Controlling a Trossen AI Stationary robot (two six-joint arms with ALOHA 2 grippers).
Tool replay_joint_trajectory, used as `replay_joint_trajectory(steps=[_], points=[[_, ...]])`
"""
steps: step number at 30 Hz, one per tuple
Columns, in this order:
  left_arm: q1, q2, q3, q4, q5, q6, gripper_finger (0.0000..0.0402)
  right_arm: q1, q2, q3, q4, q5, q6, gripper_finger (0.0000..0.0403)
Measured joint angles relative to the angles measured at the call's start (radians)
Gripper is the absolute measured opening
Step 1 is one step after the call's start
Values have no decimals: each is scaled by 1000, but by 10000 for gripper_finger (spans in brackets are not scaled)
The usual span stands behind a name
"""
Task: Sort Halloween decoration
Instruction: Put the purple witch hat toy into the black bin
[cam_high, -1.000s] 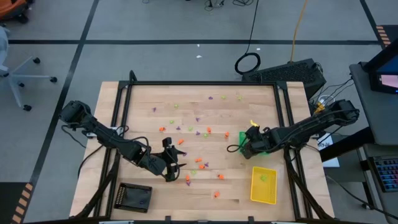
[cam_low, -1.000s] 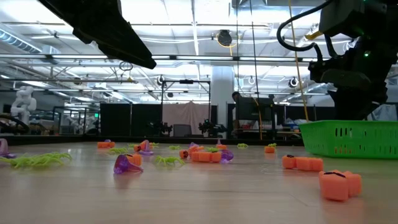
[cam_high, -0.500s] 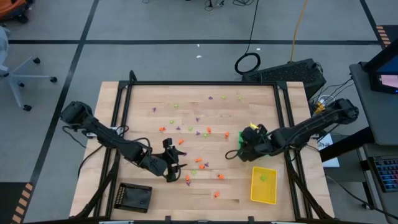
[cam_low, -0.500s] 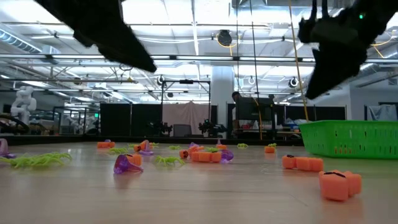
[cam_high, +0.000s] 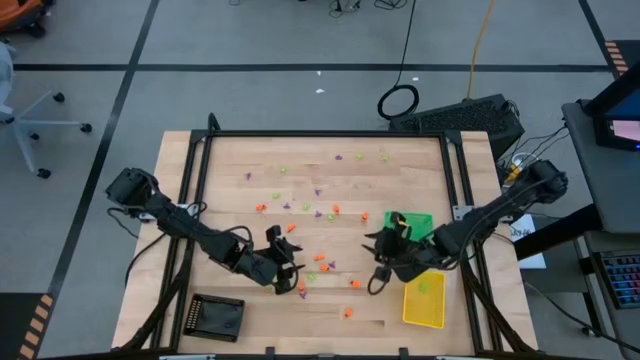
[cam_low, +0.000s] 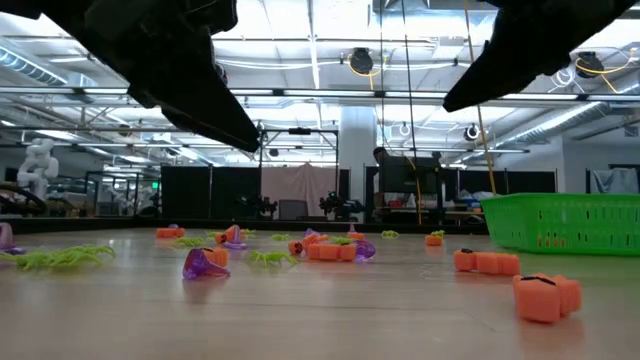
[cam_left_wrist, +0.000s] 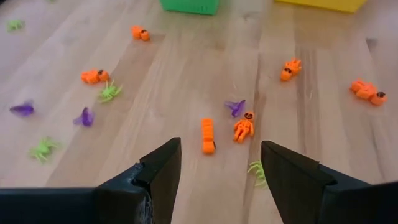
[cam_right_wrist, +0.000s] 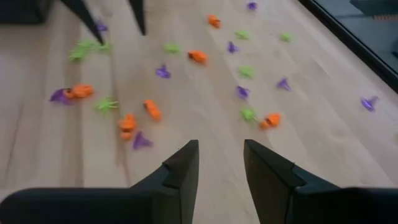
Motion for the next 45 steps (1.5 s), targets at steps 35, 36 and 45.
replay_joint_trajectory(steps=[35, 36, 45], points=[[-12, 3, -170, 73, -202, -107, 223, -55, 88, 0, 369, -1, -551, 116], [-6, 2, -182, 84, -204, -108, 223, -58, 87, 0, 369, -1, -550, 116], [28, 3, -255, 220, -147, -108, 223, -58, 88, 0, 369, -1, -512, 116]])
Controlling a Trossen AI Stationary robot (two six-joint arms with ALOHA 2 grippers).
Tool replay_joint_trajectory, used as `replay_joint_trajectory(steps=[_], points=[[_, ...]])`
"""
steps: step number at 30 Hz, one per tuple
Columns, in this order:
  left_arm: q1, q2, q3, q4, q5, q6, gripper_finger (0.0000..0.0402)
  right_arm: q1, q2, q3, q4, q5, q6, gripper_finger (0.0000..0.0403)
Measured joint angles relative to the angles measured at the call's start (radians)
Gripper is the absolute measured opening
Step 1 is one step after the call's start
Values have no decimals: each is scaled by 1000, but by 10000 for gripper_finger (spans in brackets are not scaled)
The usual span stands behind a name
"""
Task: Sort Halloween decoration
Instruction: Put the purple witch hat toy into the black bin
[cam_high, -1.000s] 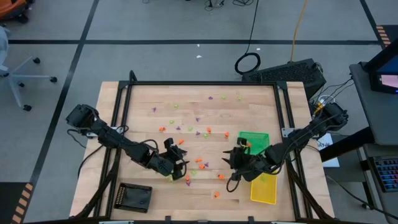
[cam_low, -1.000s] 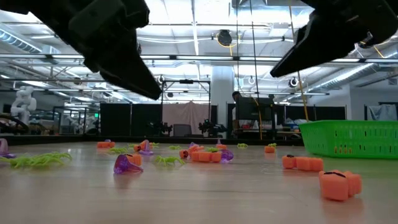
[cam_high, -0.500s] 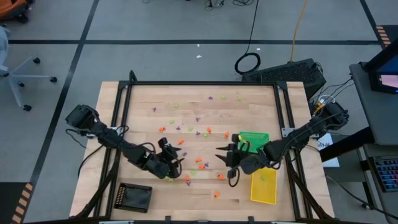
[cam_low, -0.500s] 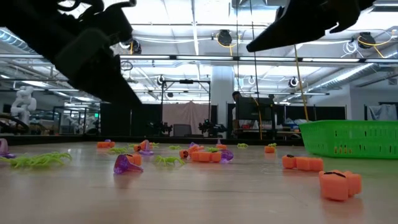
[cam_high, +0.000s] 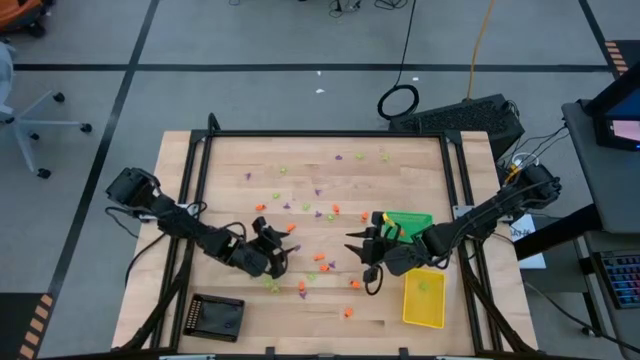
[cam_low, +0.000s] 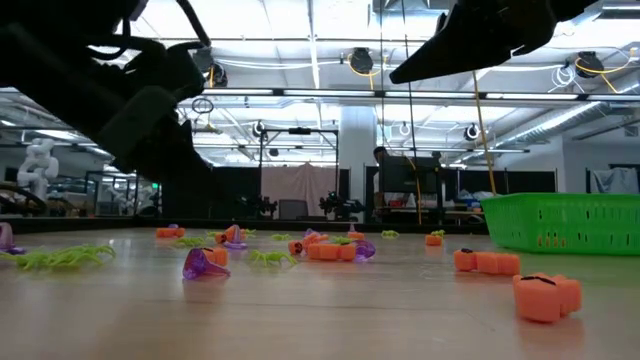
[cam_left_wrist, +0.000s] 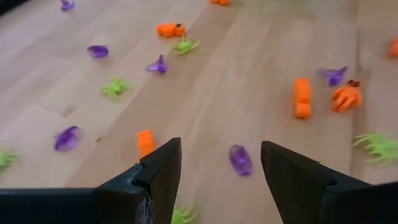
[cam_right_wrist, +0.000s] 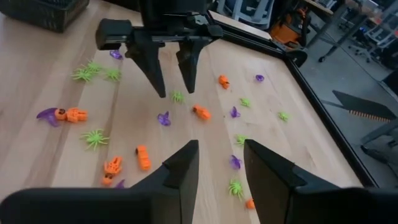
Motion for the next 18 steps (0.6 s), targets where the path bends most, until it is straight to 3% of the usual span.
replay_joint_trajectory(steps=[11, 18], points=[[1, 4, 0, 68, 20, 45, 223, 0, 0, 0, 0, 0, 27, 116], [1, 108, 1, 156, -1, 52, 223, 0, 0, 0, 0, 0, 27, 116]])
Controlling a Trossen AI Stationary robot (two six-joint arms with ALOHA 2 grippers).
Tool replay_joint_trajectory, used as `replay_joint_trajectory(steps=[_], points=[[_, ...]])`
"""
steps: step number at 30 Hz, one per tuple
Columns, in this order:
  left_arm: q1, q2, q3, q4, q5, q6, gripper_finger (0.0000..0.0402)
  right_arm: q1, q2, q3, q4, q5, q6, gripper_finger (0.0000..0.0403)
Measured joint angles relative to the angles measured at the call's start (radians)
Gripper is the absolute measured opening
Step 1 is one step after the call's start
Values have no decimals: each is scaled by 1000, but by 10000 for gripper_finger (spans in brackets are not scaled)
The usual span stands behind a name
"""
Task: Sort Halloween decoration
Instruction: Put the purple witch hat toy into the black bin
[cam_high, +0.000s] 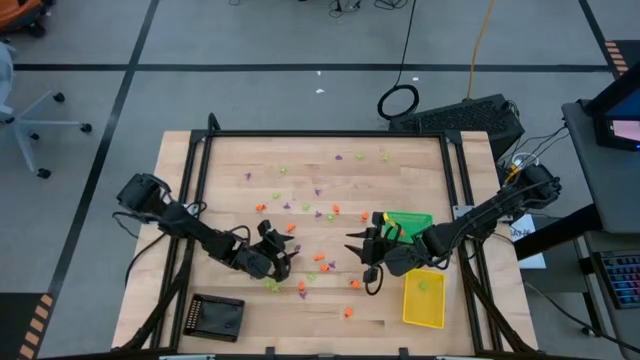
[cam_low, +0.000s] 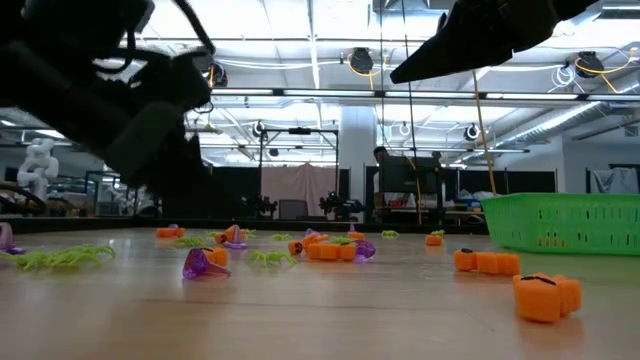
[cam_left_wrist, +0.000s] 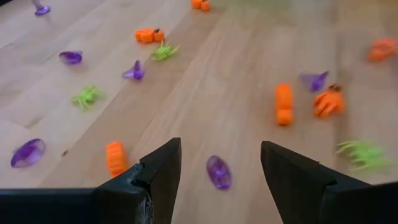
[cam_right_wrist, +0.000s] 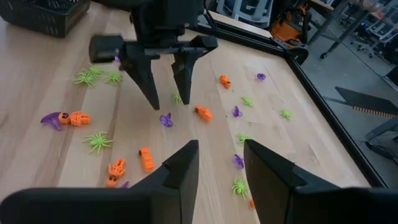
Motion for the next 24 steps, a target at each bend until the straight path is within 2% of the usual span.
replay_joint_trajectory(steps=[3, 6, 12, 16, 19, 24], points=[[6, 43, 0, 67, -8, 25, 223, 0, 0, 0, 0, 0, 0, 116], [17, 70, 0, 98, 25, 31, 223, 0, 0, 0, -3, 0, -1, 116], [40, 75, 0, 103, 99, 22, 223, 0, 0, 0, -3, 0, -2, 116], [40, 75, 0, 103, 104, 20, 220, 0, 0, 0, -3, 0, -3, 116], [40, 75, 0, 103, 119, 20, 201, 0, 0, 0, -3, 0, -3, 116], [40, 75, 0, 102, 131, 27, 149, 0, 0, 0, -3, 0, -3, 116]])
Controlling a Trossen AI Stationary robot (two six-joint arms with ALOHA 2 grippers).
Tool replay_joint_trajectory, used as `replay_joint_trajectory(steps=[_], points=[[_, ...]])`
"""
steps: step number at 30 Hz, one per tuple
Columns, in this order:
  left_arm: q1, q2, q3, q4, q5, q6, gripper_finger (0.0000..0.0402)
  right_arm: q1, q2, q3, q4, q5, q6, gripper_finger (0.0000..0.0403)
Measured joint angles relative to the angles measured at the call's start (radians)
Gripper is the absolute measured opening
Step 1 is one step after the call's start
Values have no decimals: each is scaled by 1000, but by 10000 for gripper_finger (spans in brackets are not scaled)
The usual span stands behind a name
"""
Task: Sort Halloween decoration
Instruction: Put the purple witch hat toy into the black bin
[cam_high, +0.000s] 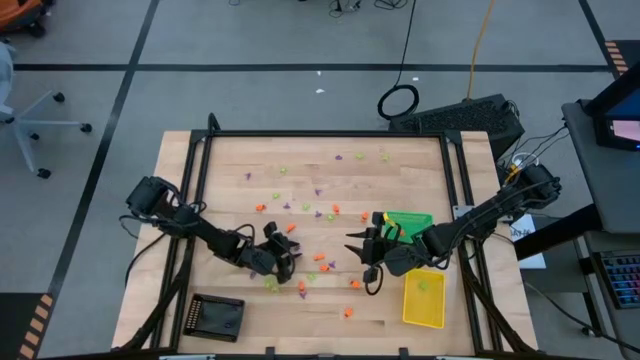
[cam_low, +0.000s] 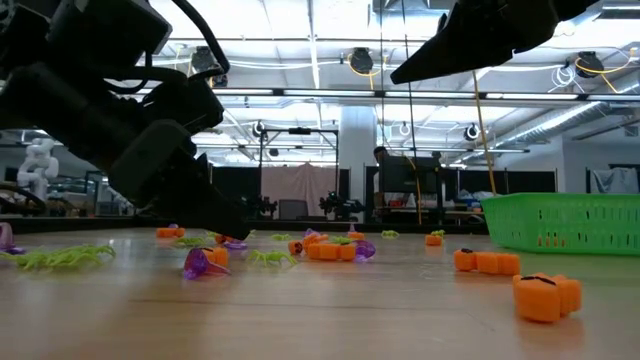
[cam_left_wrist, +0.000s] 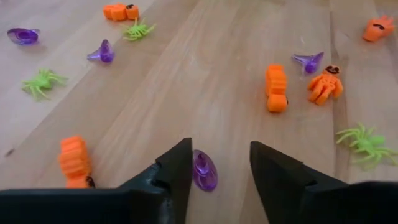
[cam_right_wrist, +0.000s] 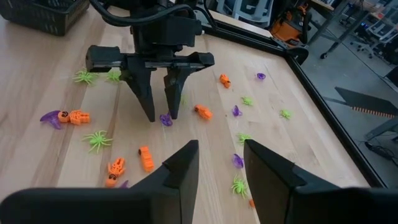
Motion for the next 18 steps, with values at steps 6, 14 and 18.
replay_joint_trajectory(steps=[6, 14, 18], points=[[0, 0, 0, 0, 16, 20, 89, 0, 0, 0, 0, 0, 0, 116], [0, 0, 0, -8, 23, 29, 27, 0, 0, 0, 0, 0, 0, 116], [0, 0, 0, -8, 23, 29, 10, 0, 0, 0, 0, 0, 0, 116]])
